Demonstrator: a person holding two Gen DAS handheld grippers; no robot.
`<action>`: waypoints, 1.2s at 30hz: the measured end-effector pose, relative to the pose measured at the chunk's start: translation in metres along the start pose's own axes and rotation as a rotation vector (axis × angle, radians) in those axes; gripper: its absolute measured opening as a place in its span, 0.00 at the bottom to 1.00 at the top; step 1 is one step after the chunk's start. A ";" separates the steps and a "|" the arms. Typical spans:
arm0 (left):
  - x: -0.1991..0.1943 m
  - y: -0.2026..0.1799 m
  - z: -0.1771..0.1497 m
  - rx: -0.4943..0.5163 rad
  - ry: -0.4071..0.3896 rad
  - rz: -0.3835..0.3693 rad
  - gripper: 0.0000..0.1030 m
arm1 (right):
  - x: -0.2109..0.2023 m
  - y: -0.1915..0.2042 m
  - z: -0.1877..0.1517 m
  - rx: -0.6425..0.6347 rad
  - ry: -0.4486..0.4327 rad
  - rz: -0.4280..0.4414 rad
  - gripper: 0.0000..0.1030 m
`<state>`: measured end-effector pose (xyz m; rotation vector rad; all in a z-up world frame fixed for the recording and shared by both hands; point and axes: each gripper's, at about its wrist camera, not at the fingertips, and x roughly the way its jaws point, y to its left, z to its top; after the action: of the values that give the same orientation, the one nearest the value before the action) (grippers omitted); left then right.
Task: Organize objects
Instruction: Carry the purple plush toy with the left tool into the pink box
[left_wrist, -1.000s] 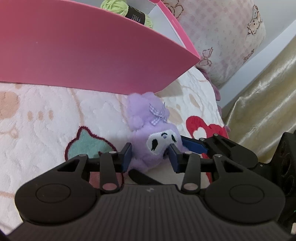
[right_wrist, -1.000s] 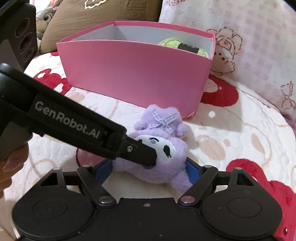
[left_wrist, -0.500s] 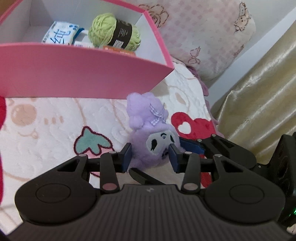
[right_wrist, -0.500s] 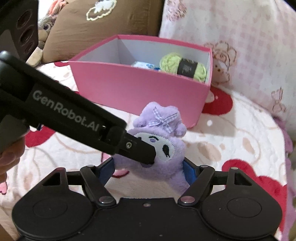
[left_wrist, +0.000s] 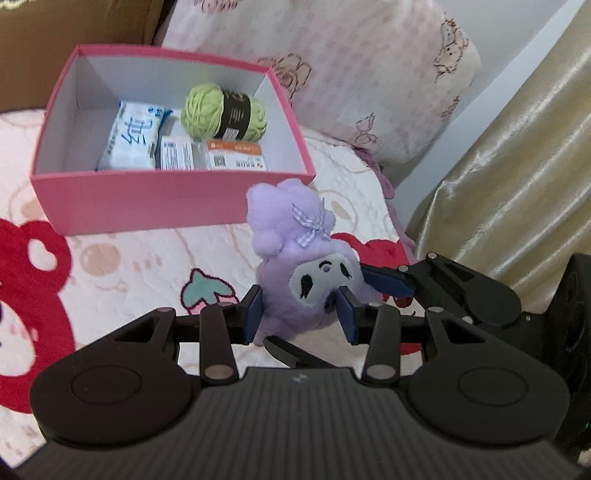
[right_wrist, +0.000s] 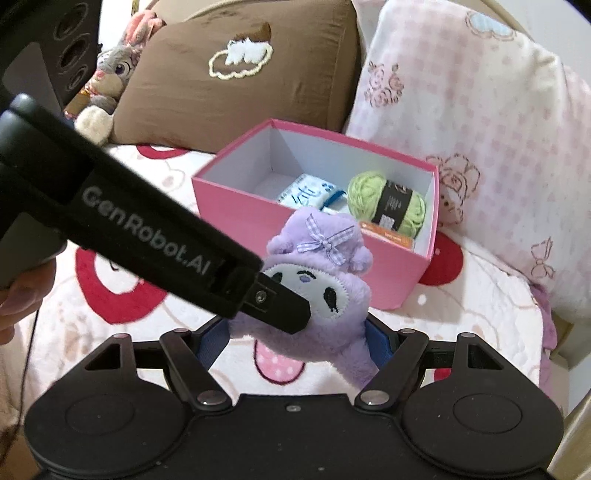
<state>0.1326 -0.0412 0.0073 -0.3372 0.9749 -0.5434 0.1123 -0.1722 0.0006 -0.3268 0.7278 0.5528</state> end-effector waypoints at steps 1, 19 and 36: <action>-0.005 -0.002 0.001 0.012 -0.001 0.008 0.40 | -0.004 0.002 0.004 0.000 -0.001 0.006 0.77; -0.067 0.013 0.058 -0.059 -0.101 0.061 0.40 | -0.015 0.001 0.086 -0.118 -0.107 0.072 0.75; -0.027 0.067 0.109 -0.162 -0.130 0.076 0.40 | 0.058 -0.017 0.130 -0.099 -0.095 0.080 0.65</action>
<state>0.2327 0.0322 0.0494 -0.4731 0.9035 -0.3696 0.2273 -0.1048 0.0528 -0.3618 0.6247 0.6768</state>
